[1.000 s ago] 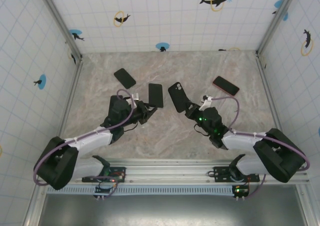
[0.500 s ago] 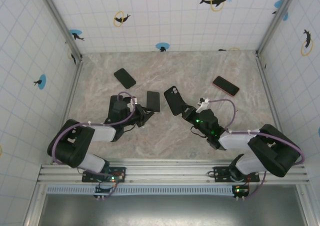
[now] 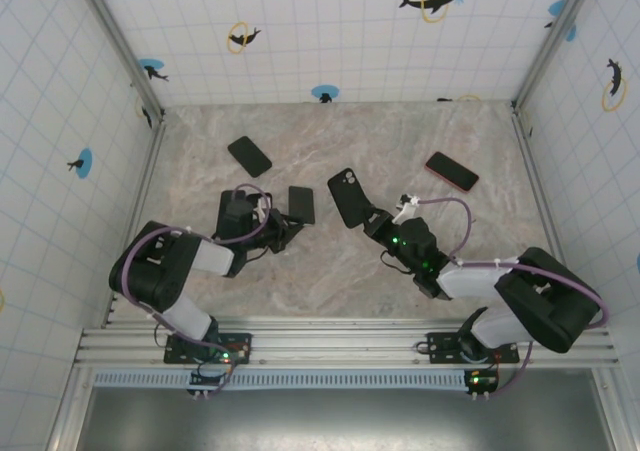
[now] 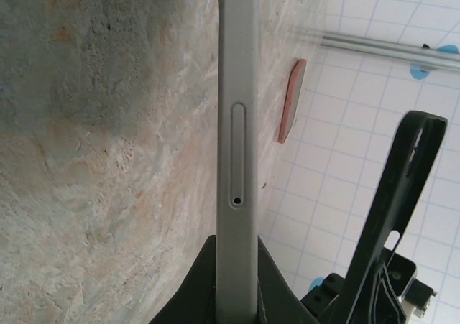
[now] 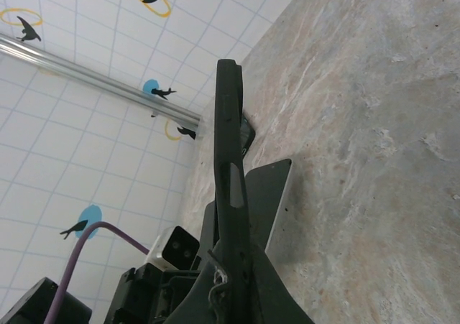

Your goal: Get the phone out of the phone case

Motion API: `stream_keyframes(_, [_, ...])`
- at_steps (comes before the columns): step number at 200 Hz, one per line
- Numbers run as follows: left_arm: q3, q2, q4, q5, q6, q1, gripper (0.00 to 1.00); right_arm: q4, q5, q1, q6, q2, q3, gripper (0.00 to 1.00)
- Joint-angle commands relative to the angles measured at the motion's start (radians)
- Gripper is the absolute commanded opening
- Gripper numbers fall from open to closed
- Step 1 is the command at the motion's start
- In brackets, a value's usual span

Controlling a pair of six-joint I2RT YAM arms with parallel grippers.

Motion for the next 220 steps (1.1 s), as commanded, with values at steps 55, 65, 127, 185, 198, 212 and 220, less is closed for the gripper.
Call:
stream_keyframes(55, [0.054,0.072,0.062,0.041,0.02,0.022,0.0,0.07,0.018,0.005,-0.02,0.042,0.001,0.0])
stream_keyframes(65, [0.054,0.081,0.066,0.044,0.016,0.022,0.0,0.069,0.017,0.004,-0.021,0.044,-0.001,0.0])
stream_keyframes(127, [0.055,0.05,-0.053,0.031,0.061,0.022,0.21,0.081,0.015,0.003,-0.019,0.062,-0.004,0.0])
stream_keyframes(185, [0.033,0.007,-0.15,0.004,0.112,0.022,0.29,0.105,0.002,0.004,-0.01,0.085,-0.005,0.0])
stream_keyframes(198, [0.026,-0.005,-0.165,-0.003,0.121,0.022,0.29,0.107,-0.001,0.004,-0.007,0.089,-0.004,0.0])
stream_keyframes(212, [0.02,-0.012,-0.188,-0.011,0.133,0.022,0.32,0.111,-0.004,0.006,-0.005,0.094,-0.002,0.0])
stream_keyframes(220, [0.012,-0.013,-0.187,-0.011,0.135,0.022,0.32,0.111,-0.007,0.007,-0.004,0.097,0.0,0.0])
